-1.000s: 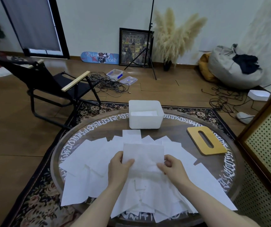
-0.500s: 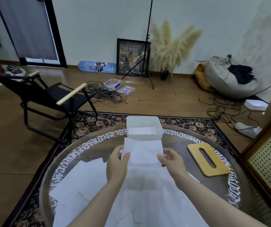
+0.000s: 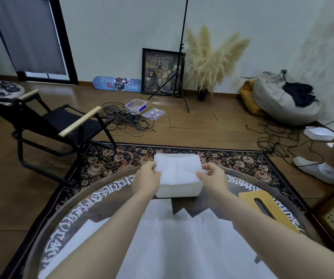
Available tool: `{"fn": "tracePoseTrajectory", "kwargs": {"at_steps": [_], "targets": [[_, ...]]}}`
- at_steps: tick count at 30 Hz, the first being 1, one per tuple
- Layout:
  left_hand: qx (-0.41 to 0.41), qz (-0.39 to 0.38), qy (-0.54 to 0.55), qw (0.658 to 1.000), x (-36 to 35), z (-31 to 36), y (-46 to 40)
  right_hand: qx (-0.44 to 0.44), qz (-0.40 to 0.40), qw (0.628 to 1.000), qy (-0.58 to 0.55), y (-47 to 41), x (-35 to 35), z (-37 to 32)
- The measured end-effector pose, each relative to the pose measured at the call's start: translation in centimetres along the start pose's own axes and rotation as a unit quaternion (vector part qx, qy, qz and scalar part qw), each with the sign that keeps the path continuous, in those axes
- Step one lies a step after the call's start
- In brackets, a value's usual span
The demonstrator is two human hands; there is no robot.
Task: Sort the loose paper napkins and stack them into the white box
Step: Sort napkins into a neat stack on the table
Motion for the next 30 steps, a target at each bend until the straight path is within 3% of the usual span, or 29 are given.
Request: {"fn": "tracePoseTrajectory", "kwargs": {"at_steps": [8, 18, 30], "targets": [[-0.03, -0.031, -0.121, 0.992, -1.0, 0.0, -4.0, 0.023, -0.017, 0.996, 0.083, -4.2, -0.6, 0.1], [-0.096, -0.054, -0.348, 0.931, -3.4, 0.8, -5.7, 0.04, 0.012, 0.963, 0.266, -5.3, -1.5, 0.2], [-0.138, -0.035, -0.367, 0.919, -3.8, 1.3, -4.6, 0.056, 0.02, 0.943, 0.327, -5.1, -2.0, -0.2]]}}
Point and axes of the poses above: each hand's wrist, its own y-axis away from the middle knuckle, its own x-axis out of the back of the hand, z = x × y, the point moved 3 cm from there along -y, towards the middle knuckle, and after that the axes turned 6 degrees about y, right-handed, at the moved point
